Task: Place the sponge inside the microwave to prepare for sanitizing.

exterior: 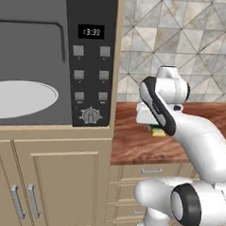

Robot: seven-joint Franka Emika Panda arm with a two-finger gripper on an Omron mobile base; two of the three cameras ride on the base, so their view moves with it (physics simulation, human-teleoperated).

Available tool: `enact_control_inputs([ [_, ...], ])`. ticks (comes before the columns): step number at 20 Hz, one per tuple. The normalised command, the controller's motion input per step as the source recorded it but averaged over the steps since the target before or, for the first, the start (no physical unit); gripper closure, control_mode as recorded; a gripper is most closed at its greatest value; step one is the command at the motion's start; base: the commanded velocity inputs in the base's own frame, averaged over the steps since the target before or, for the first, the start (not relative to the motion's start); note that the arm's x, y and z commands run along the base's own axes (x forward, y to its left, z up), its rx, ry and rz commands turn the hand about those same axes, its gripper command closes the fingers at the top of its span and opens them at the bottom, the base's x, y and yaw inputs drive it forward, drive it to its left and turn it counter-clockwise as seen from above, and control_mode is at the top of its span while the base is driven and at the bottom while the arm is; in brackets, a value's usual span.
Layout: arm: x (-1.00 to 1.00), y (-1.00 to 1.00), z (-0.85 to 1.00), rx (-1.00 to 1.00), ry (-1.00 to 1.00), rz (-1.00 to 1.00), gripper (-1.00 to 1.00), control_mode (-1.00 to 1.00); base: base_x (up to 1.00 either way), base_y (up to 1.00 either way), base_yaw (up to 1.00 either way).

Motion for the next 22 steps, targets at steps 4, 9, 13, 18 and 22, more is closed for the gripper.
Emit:
enact_control_inputs([
  [4, -0.74, 0.00, 0.25, -0.04, -0.11, 0.00, 1.00, -1.00, 0.00, 0.00, 0.00],
  [9, -0.02, 0.00, 0.00, 0.00, -0.01, 0.00, 1.00, -1.00, 0.00, 0.00, 0.00],
  [13, 0.00, 0.00, 0.00, 0.00, 0.00, 0.00, 1.00, -1.00, 0.00, 0.00, 0.00],
  [18, -0.05, 0.00, -0.03, 0.01, 0.00, -0.01, 1.00, 1.00, -0.30, 0.01, -0.03],
  [22, 0.00, 0.00, 0.00, 0.00, 0.00, 0.00, 1.00, 1.00, -0.68, 0.26, -0.03],
])
